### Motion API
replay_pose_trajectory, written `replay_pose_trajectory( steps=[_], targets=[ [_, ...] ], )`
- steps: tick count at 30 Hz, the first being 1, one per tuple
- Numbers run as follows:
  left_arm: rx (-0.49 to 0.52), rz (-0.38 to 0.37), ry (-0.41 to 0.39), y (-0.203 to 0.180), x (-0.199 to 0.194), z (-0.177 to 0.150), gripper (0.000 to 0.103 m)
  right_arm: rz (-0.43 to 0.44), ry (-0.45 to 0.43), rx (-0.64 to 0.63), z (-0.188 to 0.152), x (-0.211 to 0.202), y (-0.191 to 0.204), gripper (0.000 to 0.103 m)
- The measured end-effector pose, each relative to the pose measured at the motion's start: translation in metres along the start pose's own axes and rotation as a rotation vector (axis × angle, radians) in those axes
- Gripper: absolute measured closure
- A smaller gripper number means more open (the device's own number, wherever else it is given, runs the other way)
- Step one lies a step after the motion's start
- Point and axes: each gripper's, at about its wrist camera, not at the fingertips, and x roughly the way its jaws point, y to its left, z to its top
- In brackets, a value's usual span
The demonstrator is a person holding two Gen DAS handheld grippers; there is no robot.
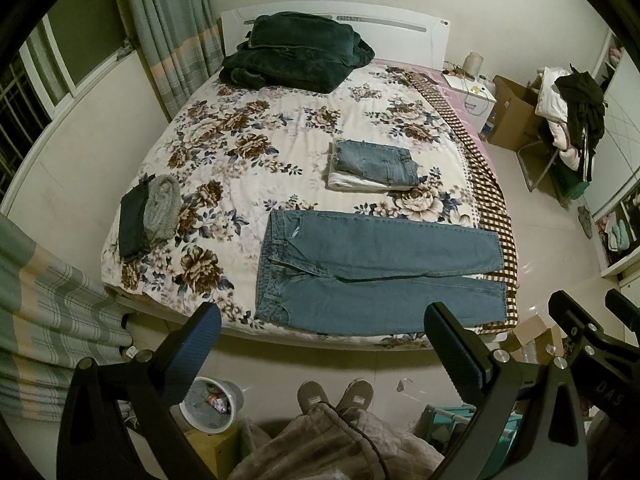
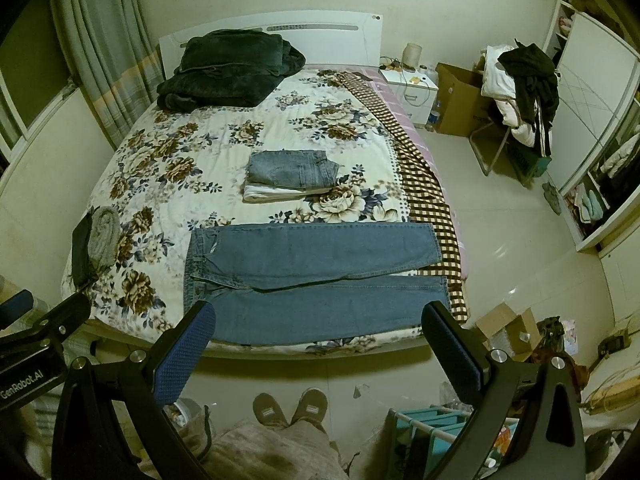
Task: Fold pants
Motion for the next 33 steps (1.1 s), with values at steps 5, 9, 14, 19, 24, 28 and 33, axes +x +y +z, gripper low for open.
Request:
replay_pose_trajectory(
  steps=[5, 9, 14, 19, 24, 28, 33],
  targets=[
    [0.001, -0.002, 0.000, 0.001, 0.001, 0.000, 0.000, -0.002, -0.001, 0.000, 0.000, -0.001, 0.000, 0.000],
    [0.002, -0.003, -0.002, 0.004, 0.001, 0.002, 0.000, -0.003, -0.001, 0.001, 0.000, -0.001, 0.000, 0.000],
    [0.000, -0.002, 0.000, 0.006, -0.002, 0.007, 0.000, -0.005, -0.003, -0.003, 0.000, -0.001, 0.000, 0.000],
    [-0.001, -0.003, 0.000, 0.006, -0.002, 0.007, 0.000, -0.005, -0.002, -0.002, -0.001, -0.001, 0.000, 0.000],
    [-0.002, -0.002, -0.003, 0.006, -0.002, 0.007, 0.000, -0.001, 0.010, 0.004, -0.006, 0.007, 0.002, 0.000],
    [0.004, 0.030, -0.044, 0.007, 0.002, 0.017, 0.000, -0.013, 0.012, 0.030, -0.002, 0.013, -0.002, 0.000],
    [-0.013, 0.066, -0.096, 0.009, 0.033, 0.050, 0.000, -0.067, -0.022, 0.103, 0.017, 0.041, -0.015, 0.000]
  ],
)
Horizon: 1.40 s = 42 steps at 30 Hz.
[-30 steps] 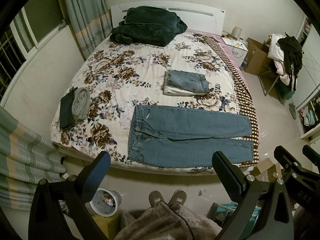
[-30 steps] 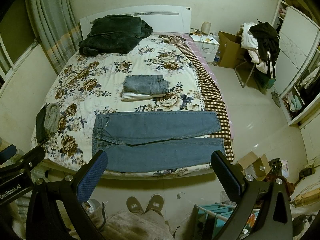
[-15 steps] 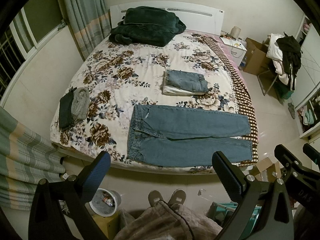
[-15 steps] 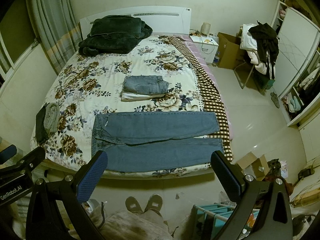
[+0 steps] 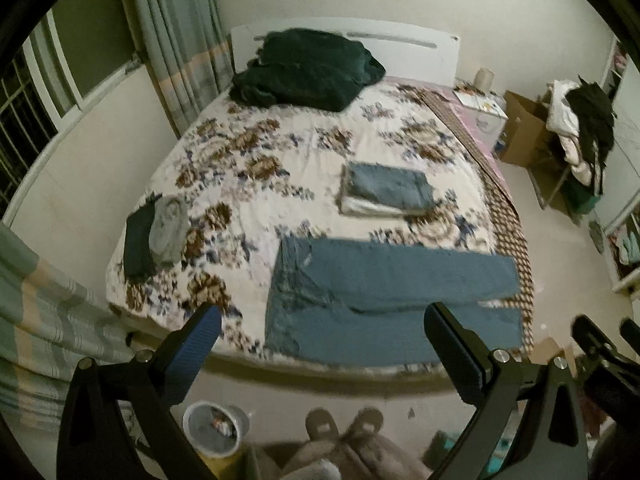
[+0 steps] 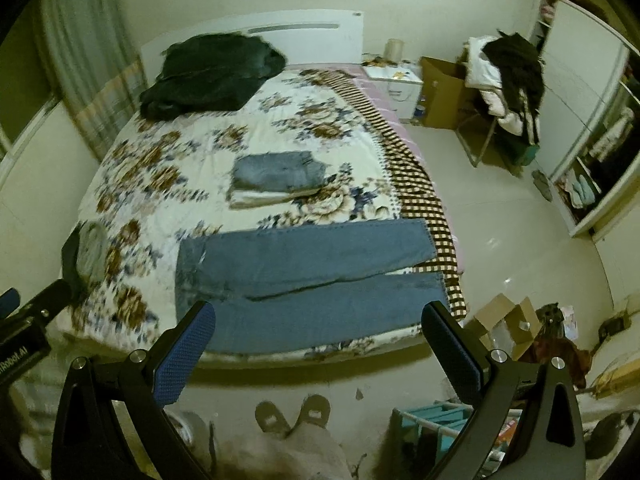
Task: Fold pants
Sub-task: 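Lower both grippers onto the blue jeans, left at waistband, right at leg hem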
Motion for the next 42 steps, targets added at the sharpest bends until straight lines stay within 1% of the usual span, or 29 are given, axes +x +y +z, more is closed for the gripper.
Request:
replay_pose_trajectory(
  steps=[1, 4, 7, 8, 10, 11, 13, 15, 16, 17, 18, 19, 20, 22, 25, 29, 30, 31, 32, 35, 37, 40, 41, 42],
  targets=[
    [-0.003, 0.018, -0.008, 0.000, 0.010, 0.006, 0.000, -0.015, -0.004, 0.013, 0.005, 0.009, -0.002, 0.000],
    [-0.032, 0.056, 0.001, 0.000, 0.049, 0.024, 0.000, -0.067, 0.004, 0.057, 0.023, 0.052, -0.013, 0.000],
    [-0.083, 0.092, 0.055, -0.004, 0.099, 0.045, 0.000, -0.108, 0.045, 0.083, 0.043, 0.108, -0.026, 0.000],
    [-0.097, 0.105, 0.079, -0.005, 0.115, 0.050, 0.000, -0.116, 0.080, 0.103, 0.051, 0.137, -0.034, 0.000],
    [-0.148, 0.113, 0.137, -0.006, 0.152, 0.061, 0.000, -0.104, 0.133, 0.142, 0.061, 0.178, -0.047, 0.000],
    [-0.177, 0.126, 0.168, -0.009, 0.173, 0.067, 0.000, -0.102, 0.173, 0.172, 0.070, 0.212, -0.059, 0.000],
    [-0.231, 0.141, 0.232, -0.018, 0.220, 0.078, 0.000, -0.092, 0.221, 0.214, 0.080, 0.259, -0.074, 0.000],
    [-0.272, 0.178, 0.278, -0.022, 0.258, 0.082, 0.000, -0.074, 0.284, 0.280, 0.095, 0.322, -0.096, 0.000],
    [-0.295, 0.191, 0.308, -0.025, 0.279, 0.085, 0.000, -0.071, 0.305, 0.304, 0.100, 0.346, -0.105, 0.000],
    [-0.325, 0.191, 0.338, -0.026, 0.299, 0.088, 0.000, -0.062, 0.336, 0.347, 0.109, 0.386, -0.120, 0.000],
    [-0.355, 0.201, 0.370, -0.029, 0.323, 0.091, 0.000, -0.062, 0.348, 0.370, 0.113, 0.411, -0.127, 0.000],
    [-0.383, 0.214, 0.404, -0.031, 0.346, 0.093, 0.000, -0.071, 0.364, 0.391, 0.118, 0.439, -0.134, 0.000],
    [-0.411, 0.219, 0.437, -0.034, 0.369, 0.095, 0.000, -0.079, 0.391, 0.425, 0.125, 0.478, -0.148, 0.000],
    [-0.454, 0.224, 0.490, -0.037, 0.407, 0.096, 0.000, -0.084, 0.424, 0.473, 0.131, 0.521, -0.163, 0.000],
    [-0.525, 0.245, 0.569, -0.040, 0.472, 0.094, 0.000, -0.116, 0.483, 0.555, 0.142, 0.614, -0.192, 0.000],
    [-0.582, 0.276, 0.657, -0.043, 0.543, 0.089, 0.000, -0.166, 0.555, 0.612, 0.141, 0.697, -0.215, 0.000],
    [-0.598, 0.289, 0.678, -0.042, 0.562, 0.087, 0.000, -0.177, 0.570, 0.625, 0.140, 0.717, -0.221, 0.000],
    [-0.615, 0.299, 0.695, -0.041, 0.578, 0.084, 0.000, -0.185, 0.582, 0.632, 0.135, 0.721, -0.222, 0.000],
    [-0.633, 0.309, 0.712, -0.039, 0.593, 0.081, 0.000, -0.199, 0.602, 0.646, 0.132, 0.741, -0.229, 0.000],
    [-0.698, 0.324, 0.759, -0.032, 0.635, 0.071, 0.000, -0.227, 0.639, 0.681, 0.121, 0.773, -0.240, 0.000],
    [-0.723, 0.330, 0.777, -0.029, 0.656, 0.067, 0.000, -0.234, 0.657, 0.705, 0.116, 0.788, -0.246, 0.000],
    [-0.733, 0.350, 0.799, -0.024, 0.678, 0.061, 0.001, -0.224, 0.686, 0.756, 0.110, 0.814, -0.251, 0.000],
    [-0.732, 0.355, 0.803, -0.021, 0.684, 0.059, 0.003, -0.217, 0.696, 0.775, 0.108, 0.822, -0.252, 0.000],
    [-0.727, 0.361, 0.804, -0.019, 0.688, 0.058, 0.011, -0.209, 0.708, 0.792, 0.106, 0.829, -0.252, 0.000]
  ],
)
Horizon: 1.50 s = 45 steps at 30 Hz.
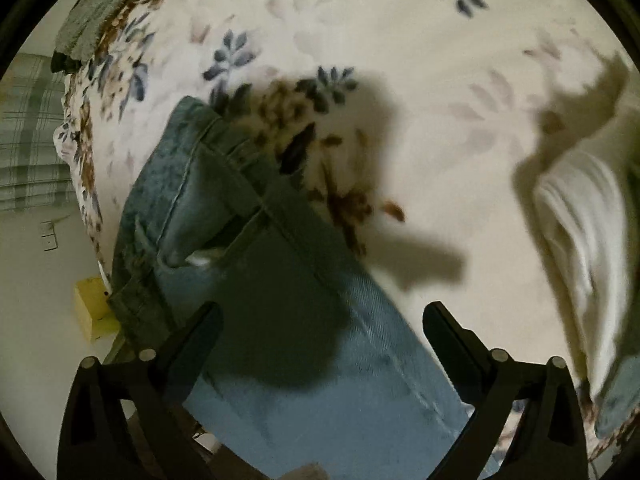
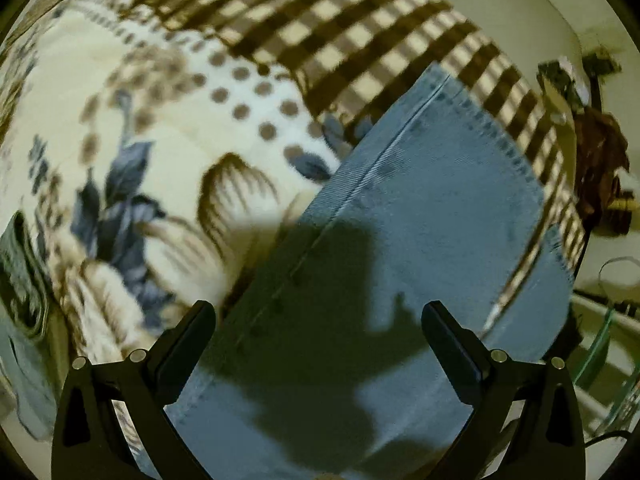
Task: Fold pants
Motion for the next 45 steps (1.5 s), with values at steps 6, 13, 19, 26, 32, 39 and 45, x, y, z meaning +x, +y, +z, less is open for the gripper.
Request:
replay_pose_trajectory(
  steps=[6, 13, 19, 26, 32, 39, 45],
  targets=[
    [0.004, -0.139, -0.014, 0.015, 0.015, 0.003, 0.088, 0.000, 0.054, 0.018, 0.002, 0.021, 0.003, 0.025],
    [0.012, -0.340, -0.136, 0.049, -0.031, -0.014, 0.103, 0.044, -0.001, -0.034, -0.018, 0.002, -0.003, 0.090],
    [0.103, -0.510, -0.309, 0.102, -0.105, -0.028, 0.103, 0.156, -0.081, -0.083, -0.048, -0.054, -0.029, 0.094],
    [0.039, -0.610, -0.028, 0.122, -0.045, -0.011, 0.097, 0.184, -0.122, -0.165, -0.072, -0.092, -0.038, 0.094],
    [0.005, -0.594, -0.014, 0.098, -0.013, 0.009, 0.061, 0.140, -0.095, -0.199, -0.059, -0.059, -0.008, 0.080],
    [0.020, -0.413, 0.034, 0.053, 0.038, 0.032, 0.055, 0.128, 0.017, -0.139, -0.037, -0.004, 0.006, 0.035],
    [0.149, -0.243, -0.042, 0.028, 0.028, 0.018, 0.076, 0.122, 0.087, -0.044, -0.022, 0.028, 0.004, 0.033]
  ],
)
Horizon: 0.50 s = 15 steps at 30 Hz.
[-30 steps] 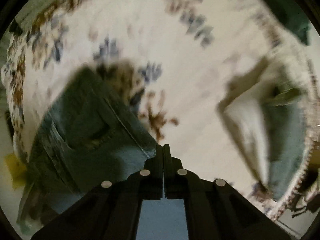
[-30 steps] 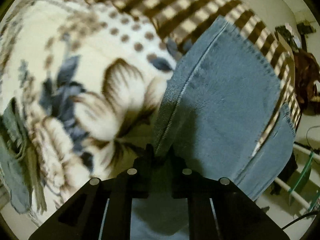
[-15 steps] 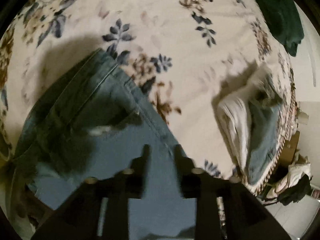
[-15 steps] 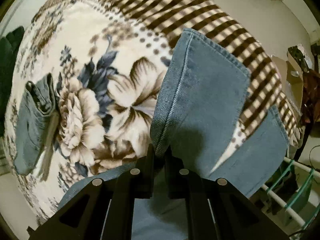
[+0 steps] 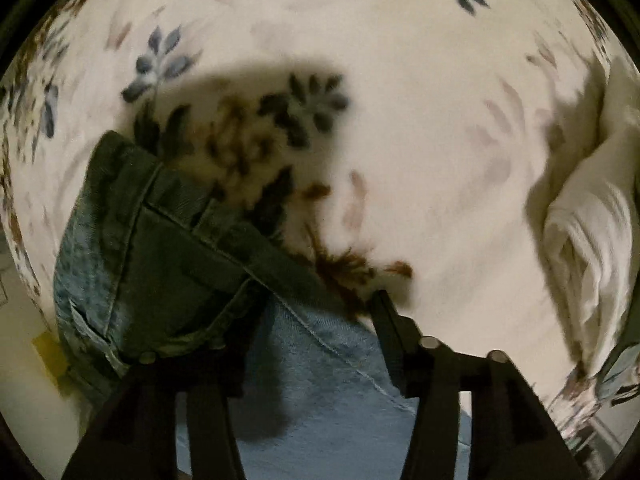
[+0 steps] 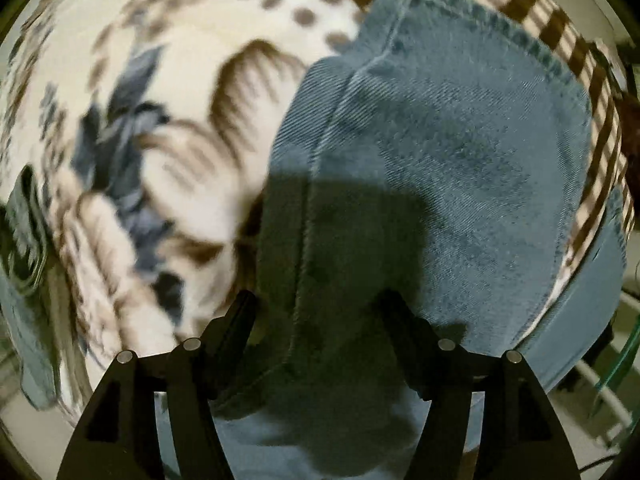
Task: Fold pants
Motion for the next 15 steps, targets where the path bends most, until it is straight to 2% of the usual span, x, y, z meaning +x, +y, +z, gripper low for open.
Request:
replay_pose_trajectory(
  steps=[1, 2, 3, 4, 5, 7, 11, 13, 15],
  targets=[
    [0.010, 0.019, -0.022, 0.001, -0.002, -0.003, 0.082, -0.002, 0.002, 0.008, 0.001, 0.001, -0.001, 0.035],
    [0.013, -0.007, -0.045, 0.004, -0.005, -0.007, 0.084, -0.005, -0.006, 0.016, 0.001, -0.002, -0.002, 0.037],
    [0.010, -0.042, -0.068, 0.009, -0.009, -0.012, 0.086, -0.018, -0.014, 0.009, 0.000, -0.005, -0.003, 0.052],
    [0.015, -0.074, -0.090, 0.014, -0.013, -0.017, 0.087, -0.024, -0.023, -0.002, -0.001, -0.009, -0.004, 0.079],
    [0.022, -0.109, -0.113, 0.018, -0.019, -0.023, 0.100, -0.042, -0.036, -0.023, -0.002, -0.014, -0.005, 0.089],
    [0.044, -0.160, -0.150, 0.027, -0.032, -0.034, 0.101, -0.024, -0.062, -0.047, -0.006, -0.026, -0.011, 0.094],
    [0.045, -0.273, -0.227, 0.053, -0.070, -0.062, 0.101, 0.026, -0.105, -0.111, -0.019, -0.058, -0.021, 0.095],
    [0.032, -0.315, -0.246, 0.069, -0.082, -0.070, 0.101, 0.056, -0.125, -0.136, -0.028, -0.075, -0.025, 0.095],
    [-0.006, -0.382, -0.268, 0.087, -0.096, -0.073, 0.101, 0.121, -0.142, -0.153, -0.037, -0.096, -0.035, 0.095]
  ],
)
